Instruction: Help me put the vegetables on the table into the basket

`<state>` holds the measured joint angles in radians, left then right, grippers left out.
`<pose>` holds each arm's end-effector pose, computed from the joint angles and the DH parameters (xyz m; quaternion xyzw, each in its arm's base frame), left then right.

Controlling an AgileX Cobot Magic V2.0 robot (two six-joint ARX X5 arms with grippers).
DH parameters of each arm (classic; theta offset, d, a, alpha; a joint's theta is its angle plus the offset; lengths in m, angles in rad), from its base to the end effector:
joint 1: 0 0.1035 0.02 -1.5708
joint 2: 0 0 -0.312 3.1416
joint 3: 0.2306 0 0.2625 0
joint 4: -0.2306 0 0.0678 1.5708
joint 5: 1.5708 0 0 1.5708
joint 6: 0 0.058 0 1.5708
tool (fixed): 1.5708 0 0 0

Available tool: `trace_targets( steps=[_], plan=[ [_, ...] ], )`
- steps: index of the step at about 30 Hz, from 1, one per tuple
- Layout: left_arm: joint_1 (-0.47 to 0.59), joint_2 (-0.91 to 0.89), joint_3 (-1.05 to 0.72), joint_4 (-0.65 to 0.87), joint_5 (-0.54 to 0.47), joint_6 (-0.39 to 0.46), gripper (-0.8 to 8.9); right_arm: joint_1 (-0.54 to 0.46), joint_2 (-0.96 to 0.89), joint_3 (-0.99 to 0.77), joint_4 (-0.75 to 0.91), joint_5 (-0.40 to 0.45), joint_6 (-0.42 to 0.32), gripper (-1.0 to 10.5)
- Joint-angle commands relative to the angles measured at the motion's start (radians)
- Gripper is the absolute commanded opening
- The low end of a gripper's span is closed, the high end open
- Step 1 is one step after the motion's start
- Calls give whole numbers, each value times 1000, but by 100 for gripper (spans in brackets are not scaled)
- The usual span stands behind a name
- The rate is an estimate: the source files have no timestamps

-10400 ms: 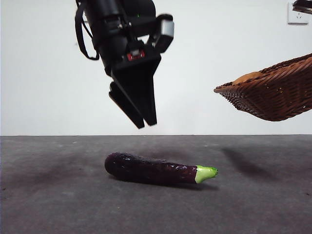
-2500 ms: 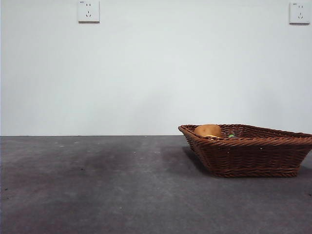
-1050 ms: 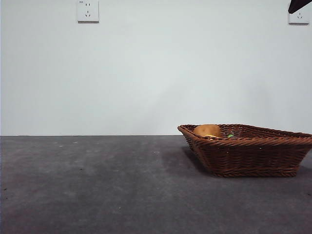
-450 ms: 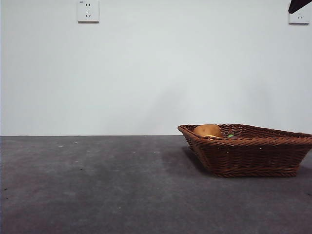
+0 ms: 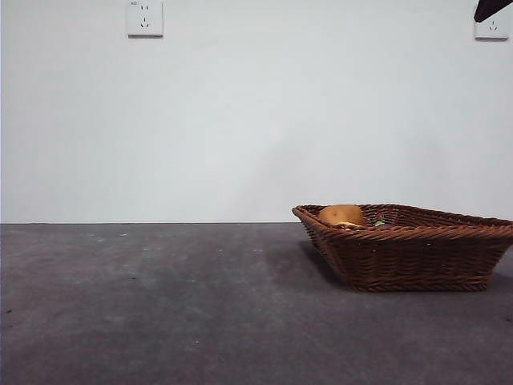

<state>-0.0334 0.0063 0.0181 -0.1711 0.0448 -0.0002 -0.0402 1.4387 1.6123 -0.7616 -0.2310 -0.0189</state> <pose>0.0868 -0.0055 0.1485 -0.0005 0.0796 -0.0390 0.9961 0.3239 0.0003 0.4471 0.0302 0.2862 0.0939 0.9531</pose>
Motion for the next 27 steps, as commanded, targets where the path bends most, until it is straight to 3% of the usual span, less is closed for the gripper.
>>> trace_targets(
  steps=[1, 8, 14, 17, 21, 27],
  plan=[
    [4, -2, -11, 7, 5, 11, -3, 1, 5, -5, 6, 5, -2, 0],
    [4, 2, -11, 7, 8, 11, -3, 1, 11, -8, 13, 8, -2, 0],
    [4, 6, -11, 7, 8, 11, -3, 16, -25, -17, 6, 130, -2, 0],
    [4, 7, -11, 7, 8, 11, -3, 36, -109, -66, 12, 144, -2, 0],
    [4, 9, -11, 7, 8, 11, -3, 61, -303, -249, 134, 142, -2, 0],
    [4, 10, -11, 7, 8, 11, -3, 59, -671, -681, 457, 178, -2, 0]
  ],
)
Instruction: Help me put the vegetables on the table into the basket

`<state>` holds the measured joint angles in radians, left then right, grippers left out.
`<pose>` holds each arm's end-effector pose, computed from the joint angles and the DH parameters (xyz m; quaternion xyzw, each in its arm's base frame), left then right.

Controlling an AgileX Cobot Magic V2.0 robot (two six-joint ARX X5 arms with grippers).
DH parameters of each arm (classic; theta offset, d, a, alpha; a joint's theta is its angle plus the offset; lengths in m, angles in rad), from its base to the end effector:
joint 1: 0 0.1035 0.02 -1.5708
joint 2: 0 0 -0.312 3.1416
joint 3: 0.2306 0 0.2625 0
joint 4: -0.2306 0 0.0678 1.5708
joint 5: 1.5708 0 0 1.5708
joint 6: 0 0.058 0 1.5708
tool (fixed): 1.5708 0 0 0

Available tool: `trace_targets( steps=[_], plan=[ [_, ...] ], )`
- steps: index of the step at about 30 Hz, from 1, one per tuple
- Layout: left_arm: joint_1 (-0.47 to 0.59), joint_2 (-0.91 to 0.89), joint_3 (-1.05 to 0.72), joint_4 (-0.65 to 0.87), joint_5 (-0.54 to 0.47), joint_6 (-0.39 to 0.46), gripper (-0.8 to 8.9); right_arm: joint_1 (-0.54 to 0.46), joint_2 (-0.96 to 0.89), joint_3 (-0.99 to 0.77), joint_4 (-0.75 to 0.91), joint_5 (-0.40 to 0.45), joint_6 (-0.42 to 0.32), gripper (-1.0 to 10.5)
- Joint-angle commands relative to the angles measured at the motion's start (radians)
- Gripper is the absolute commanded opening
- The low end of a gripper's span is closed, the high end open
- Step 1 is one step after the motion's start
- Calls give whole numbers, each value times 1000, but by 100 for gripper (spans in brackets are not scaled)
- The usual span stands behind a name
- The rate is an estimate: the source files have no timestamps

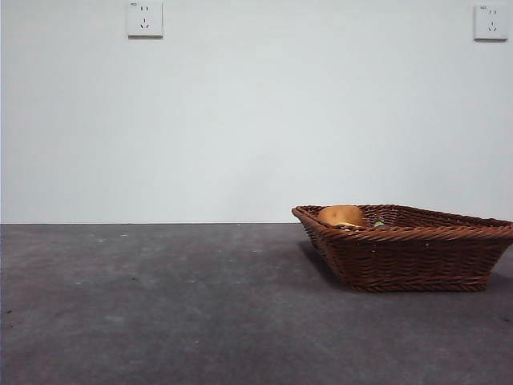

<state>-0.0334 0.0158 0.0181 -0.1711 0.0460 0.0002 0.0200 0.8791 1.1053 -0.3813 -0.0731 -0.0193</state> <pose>0.0873 -0.0056 0.1479 -0.0004 0.0843 -0.0396 0.9957 0.1806 0.0078 0.4402 -0.0076 0.0770 0.0471 0.9959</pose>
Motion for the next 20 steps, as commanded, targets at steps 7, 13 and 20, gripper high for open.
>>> trace_targets(
  steps=[7, 13, 20],
  plan=[
    [4, 0, -11, 7, 6, 11, -3, -3, -541, -661, 245, 37, -16, 0],
    [4, 0, -11, 7, 6, 11, -3, -14, -801, -959, 369, 35, -11, 0],
    [4, 0, -11, 7, 6, 11, -3, -16, -871, -1073, 359, 36, -11, 0]
  ],
)
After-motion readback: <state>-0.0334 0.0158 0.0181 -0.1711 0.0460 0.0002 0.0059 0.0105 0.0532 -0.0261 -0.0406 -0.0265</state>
